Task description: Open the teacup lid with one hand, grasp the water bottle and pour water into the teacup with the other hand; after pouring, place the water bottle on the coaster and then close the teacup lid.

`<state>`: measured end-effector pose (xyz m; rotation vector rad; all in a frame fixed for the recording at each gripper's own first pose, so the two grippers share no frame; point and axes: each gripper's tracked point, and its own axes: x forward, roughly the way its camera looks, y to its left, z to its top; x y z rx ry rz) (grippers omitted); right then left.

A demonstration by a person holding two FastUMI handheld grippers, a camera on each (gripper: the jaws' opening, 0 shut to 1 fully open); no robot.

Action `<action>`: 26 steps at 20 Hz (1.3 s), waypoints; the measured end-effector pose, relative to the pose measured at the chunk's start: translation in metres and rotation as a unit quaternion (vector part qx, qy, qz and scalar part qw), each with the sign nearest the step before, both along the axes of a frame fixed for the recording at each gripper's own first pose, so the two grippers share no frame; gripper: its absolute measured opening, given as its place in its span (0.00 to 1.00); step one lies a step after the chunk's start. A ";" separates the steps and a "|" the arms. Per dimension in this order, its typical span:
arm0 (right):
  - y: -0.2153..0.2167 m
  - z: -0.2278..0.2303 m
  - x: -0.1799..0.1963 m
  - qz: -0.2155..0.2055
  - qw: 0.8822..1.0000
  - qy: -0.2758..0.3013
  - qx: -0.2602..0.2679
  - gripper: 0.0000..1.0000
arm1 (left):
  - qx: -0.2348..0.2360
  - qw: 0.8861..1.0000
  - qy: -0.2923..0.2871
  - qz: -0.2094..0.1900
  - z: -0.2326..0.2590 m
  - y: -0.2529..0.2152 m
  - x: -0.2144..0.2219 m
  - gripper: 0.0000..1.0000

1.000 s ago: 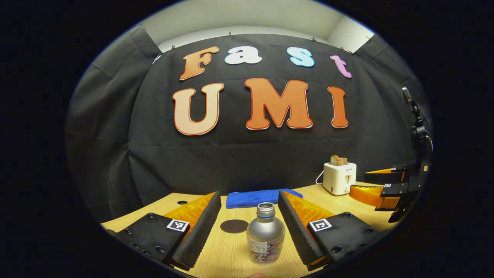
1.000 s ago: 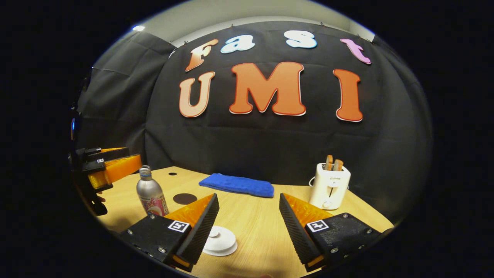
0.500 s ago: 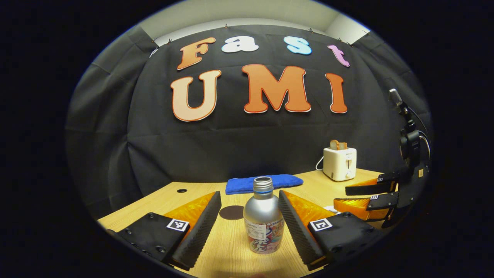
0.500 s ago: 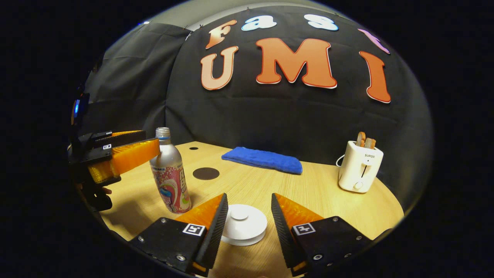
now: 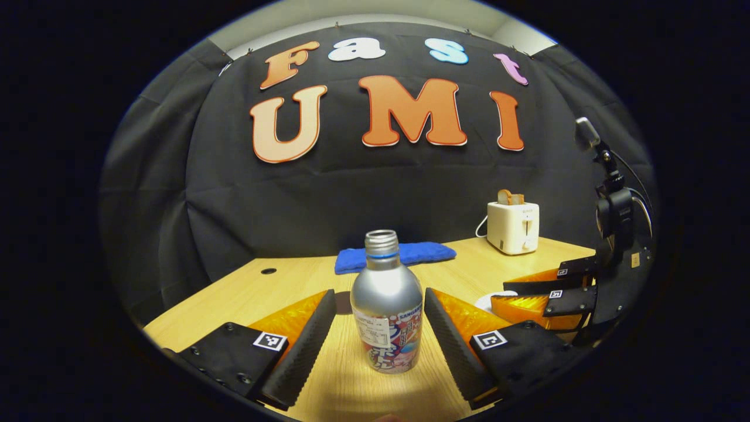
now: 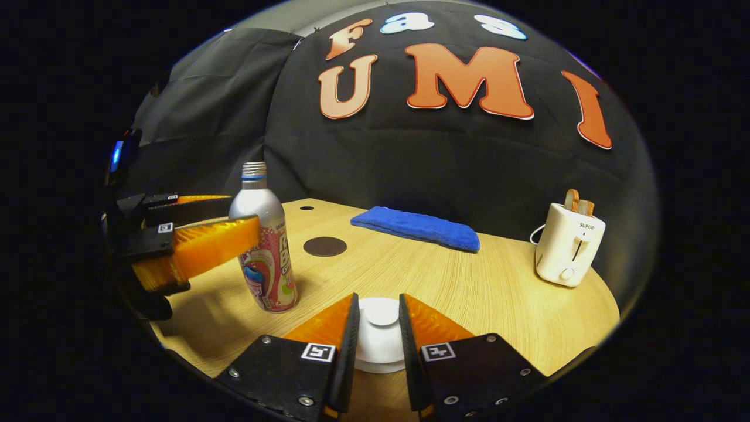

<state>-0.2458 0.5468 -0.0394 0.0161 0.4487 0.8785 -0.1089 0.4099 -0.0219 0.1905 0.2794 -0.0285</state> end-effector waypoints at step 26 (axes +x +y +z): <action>-0.116 0.054 0.067 -0.154 0.986 -0.050 0.040 0.23 | 0.056 0.996 0.058 0.028 -0.033 0.019 0.020 0.82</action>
